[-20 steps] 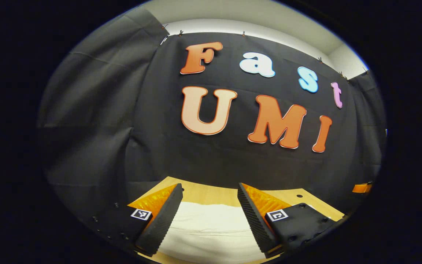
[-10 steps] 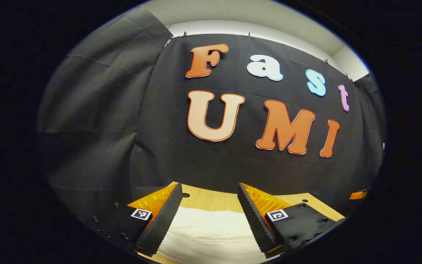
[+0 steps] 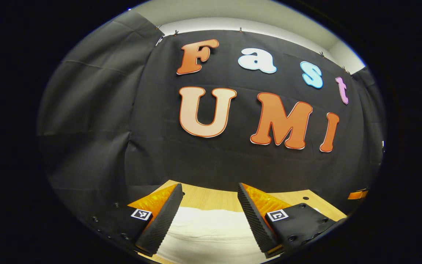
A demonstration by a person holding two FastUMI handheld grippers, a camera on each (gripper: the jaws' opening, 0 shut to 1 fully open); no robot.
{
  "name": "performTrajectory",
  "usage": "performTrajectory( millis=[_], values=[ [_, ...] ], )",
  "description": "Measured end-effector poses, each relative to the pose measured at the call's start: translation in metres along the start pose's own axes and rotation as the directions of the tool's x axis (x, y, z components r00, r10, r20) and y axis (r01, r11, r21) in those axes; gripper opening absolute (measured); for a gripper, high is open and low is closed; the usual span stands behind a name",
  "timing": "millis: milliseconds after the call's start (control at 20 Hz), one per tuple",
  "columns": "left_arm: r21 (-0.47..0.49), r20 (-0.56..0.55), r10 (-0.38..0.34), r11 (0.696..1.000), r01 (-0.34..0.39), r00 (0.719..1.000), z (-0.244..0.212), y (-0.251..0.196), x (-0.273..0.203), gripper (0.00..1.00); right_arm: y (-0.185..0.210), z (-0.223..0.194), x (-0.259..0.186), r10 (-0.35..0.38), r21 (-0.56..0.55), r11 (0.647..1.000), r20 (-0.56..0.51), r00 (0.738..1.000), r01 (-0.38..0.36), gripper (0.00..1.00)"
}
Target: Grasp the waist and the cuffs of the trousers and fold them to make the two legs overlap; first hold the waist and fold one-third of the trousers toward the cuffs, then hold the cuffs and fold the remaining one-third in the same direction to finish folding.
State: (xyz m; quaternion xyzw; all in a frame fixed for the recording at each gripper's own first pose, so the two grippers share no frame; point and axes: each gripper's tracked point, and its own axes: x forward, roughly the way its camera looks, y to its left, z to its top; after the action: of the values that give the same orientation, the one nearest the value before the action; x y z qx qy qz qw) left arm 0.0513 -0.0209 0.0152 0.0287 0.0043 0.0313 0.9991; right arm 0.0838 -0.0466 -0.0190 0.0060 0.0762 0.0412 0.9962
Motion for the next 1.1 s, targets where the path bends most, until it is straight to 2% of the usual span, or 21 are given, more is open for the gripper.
performTrajectory(
  millis=[250, 450, 650, 900, 1100],
  values=[
    [0.028, -0.035, -0.044, 0.999, 0.045, 0.998, -0.014, 0.001, 0.033, 0.98, -0.002, -0.038, -0.007, -0.041, 0.099, 0.994, -0.097, 0.994, 0.051, 0.98],
    [0.050, -0.067, -0.062, 0.997, 0.065, 0.996, -0.033, 0.013, 0.047, 0.98, -0.009, -0.078, -0.011, -0.061, 0.261, 0.959, -0.199, 0.978, 0.113, 0.98],
    [0.035, -0.071, -0.069, 0.997, 0.071, 0.995, -0.041, 0.025, 0.054, 0.98, -0.019, -0.119, -0.013, -0.052, 0.424, 0.885, -0.322, 0.945, 0.193, 0.99],
    [0.044, -0.086, -0.031, 0.998, 0.035, 0.996, -0.052, 0.052, 0.055, 0.98, -0.034, -0.168, -0.011, -0.048, 0.509, 0.807, -0.449, 0.892, 0.299, 0.98],
    [0.066, -0.088, 0.005, 0.998, 0.001, 0.996, -0.055, 0.070, 0.054, 0.98, -0.043, -0.195, -0.001, -0.037, 0.572, 0.727, -0.520, 0.853, 0.381, 0.99]
  ],
)
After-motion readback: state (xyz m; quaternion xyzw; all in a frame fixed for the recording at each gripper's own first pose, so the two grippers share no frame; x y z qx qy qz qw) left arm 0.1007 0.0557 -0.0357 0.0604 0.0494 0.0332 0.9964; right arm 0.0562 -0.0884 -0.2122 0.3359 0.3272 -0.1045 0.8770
